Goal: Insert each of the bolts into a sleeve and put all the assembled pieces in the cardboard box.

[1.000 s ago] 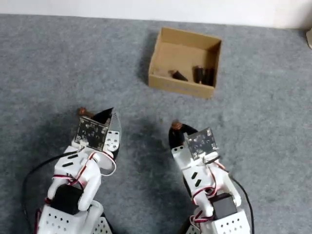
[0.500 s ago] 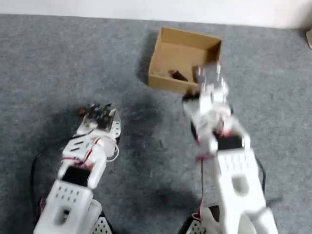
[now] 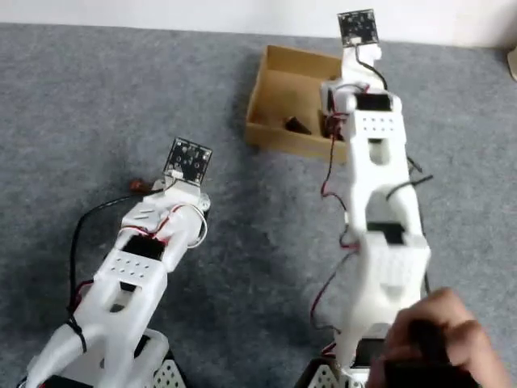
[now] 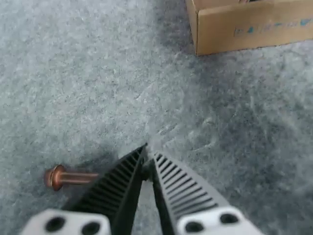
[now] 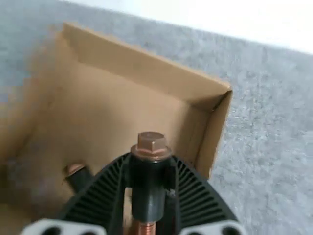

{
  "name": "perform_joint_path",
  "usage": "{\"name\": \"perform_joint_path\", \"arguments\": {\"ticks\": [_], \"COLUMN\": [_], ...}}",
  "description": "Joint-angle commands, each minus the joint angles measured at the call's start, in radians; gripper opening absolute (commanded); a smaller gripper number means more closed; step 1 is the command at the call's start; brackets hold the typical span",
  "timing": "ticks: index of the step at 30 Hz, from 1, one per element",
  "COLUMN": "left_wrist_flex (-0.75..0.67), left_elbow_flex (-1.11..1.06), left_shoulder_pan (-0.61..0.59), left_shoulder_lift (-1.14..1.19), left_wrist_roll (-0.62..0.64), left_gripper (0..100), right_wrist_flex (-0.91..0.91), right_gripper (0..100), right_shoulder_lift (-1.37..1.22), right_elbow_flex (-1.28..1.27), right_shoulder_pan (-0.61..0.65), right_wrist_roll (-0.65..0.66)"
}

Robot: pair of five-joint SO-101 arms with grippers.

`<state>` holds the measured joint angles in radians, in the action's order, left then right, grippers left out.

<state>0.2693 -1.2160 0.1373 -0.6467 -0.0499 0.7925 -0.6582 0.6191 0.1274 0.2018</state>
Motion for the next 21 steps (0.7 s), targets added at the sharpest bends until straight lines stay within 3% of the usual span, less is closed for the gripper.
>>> {"name": "perform_joint_path", "arguments": {"ticks": [1,11,13,18,21], "left_wrist_flex": [-0.021,-0.021,-0.021,-0.021,-0.021], "left_elbow_flex": [0.051,0.053,0.053,0.053,0.053], "left_shoulder_pan": [-0.005,-0.004,-0.004,-0.001,-0.001], "left_shoulder_lift": [0.002,0.002,0.002,0.002,0.002], "left_wrist_roll": [0.000,0.000,0.000,0.000,0.000], "left_gripper": [1,1,1,1,1], "right_wrist_flex": [0.074,0.217,0.278,0.432,0.512], "right_gripper": [0.3,1.5,8.4,37.5,40.4], "right_shoulder_lift": [-0.205,-0.590,-0.591,-0.591,-0.588], "right_elbow_flex": [0.420,0.992,1.021,1.029,1.055], "right_shoulder_pan": [-0.018,-0.019,-0.019,-0.018,-0.016], "right_wrist_roll": [0.005,0.008,0.009,0.009,0.009]}}
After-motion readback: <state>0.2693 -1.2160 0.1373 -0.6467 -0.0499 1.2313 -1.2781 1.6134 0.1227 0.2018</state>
